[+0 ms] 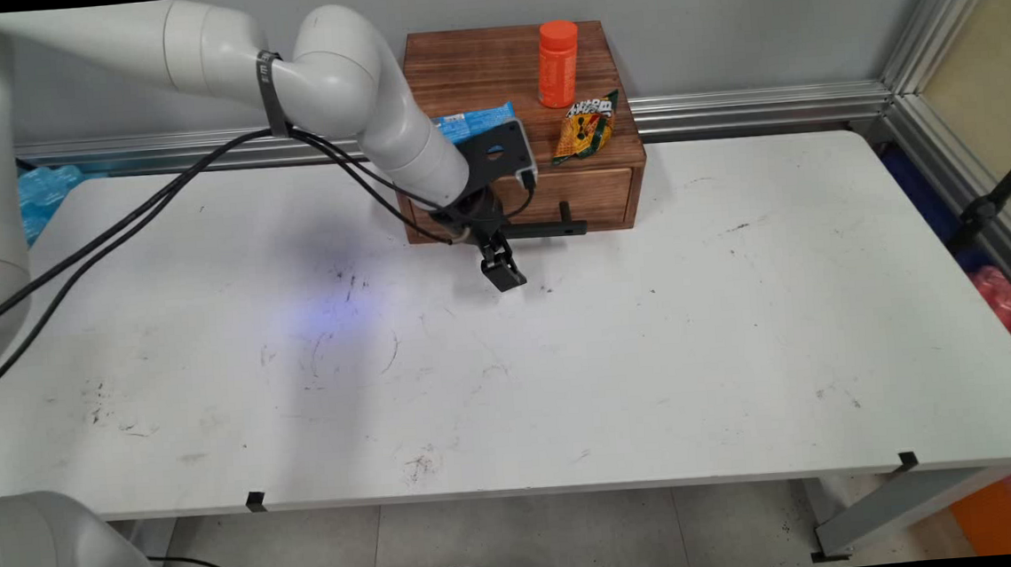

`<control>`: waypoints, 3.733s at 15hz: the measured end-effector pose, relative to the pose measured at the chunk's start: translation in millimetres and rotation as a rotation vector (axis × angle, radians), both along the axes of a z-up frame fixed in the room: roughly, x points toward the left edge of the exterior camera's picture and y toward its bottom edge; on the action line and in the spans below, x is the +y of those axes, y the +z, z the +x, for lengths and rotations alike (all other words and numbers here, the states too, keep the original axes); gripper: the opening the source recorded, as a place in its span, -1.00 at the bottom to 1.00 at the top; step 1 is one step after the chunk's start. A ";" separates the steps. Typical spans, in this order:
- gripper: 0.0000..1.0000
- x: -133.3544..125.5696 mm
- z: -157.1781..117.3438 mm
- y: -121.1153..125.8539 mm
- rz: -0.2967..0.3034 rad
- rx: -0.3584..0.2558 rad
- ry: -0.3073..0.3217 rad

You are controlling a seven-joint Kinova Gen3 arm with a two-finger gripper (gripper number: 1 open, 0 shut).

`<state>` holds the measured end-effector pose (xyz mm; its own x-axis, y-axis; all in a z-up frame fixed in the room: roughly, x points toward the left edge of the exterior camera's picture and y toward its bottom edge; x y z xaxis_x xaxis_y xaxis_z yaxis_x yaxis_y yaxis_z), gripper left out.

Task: Open the drawer

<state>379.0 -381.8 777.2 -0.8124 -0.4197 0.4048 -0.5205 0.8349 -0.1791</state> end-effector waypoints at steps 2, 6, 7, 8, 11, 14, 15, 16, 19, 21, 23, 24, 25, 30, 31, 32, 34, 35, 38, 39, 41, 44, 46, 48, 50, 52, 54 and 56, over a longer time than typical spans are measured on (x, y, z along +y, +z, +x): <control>1.00 1.8 -0.8 -2.0 0.004 0.000 -0.001; 1.00 7.9 -7.0 -3.2 0.013 0.006 -0.007; 1.00 9.6 -9.3 -2.9 0.015 0.008 -0.009; 1.00 11.0 -11.2 -2.4 0.015 0.010 -0.010; 1.00 16.1 -17.5 -0.4 0.018 0.014 -0.013; 1.00 21.4 -22.2 1.2 0.021 0.016 -0.014; 1.00 22.9 -23.8 1.7 0.022 0.017 -0.014; 1.00 24.8 -25.3 2.0 0.024 0.018 -0.014; 1.00 29.6 -29.7 2.4 0.028 0.023 -0.012; 1.00 32.6 -32.4 2.5 0.032 0.026 -0.010; 1.00 35.1 -34.7 2.6 0.034 0.029 -0.008; 1.00 36.3 -36.2 2.8 0.036 0.031 -0.007; 1.00 37.6 -37.9 3.2 0.037 0.033 -0.005; 1.00 42.9 -44.9 5.9 0.038 0.036 -0.003; 1.00 43.6 -45.6 6.3 0.038 0.037 -0.003; 1.00 44.4 -46.7 7.0 0.038 0.037 -0.002; 1.00 45.8 -48.4 8.0 0.038 0.038 -0.001; 1.00 46.8 -49.4 8.5 0.038 0.039 0.001; 1.00 49.2 -51.9 9.9 0.038 0.040 0.003; 1.00 49.8 -52.7 10.4 0.038 0.040 0.003; 1.00 50.8 -54.2 11.5 0.038 0.041 0.003; 1.00 52.8 -55.6 13.5 0.038 0.041 0.003; 1.00 54.0 -55.9 14.5 0.039 0.041 0.002; 1.00 55.3 -56.1 15.3 0.040 0.041 0.002; 1.00 57.3 -56.3 16.1 0.042 0.041 0.002; 1.00 59.0 -56.5 17.0 0.043 0.042 0.003; 1.00 60.2 -56.9 17.9 0.044 0.042 0.003; 1.00 62.5 -57.0 19.1 0.046 0.043 0.005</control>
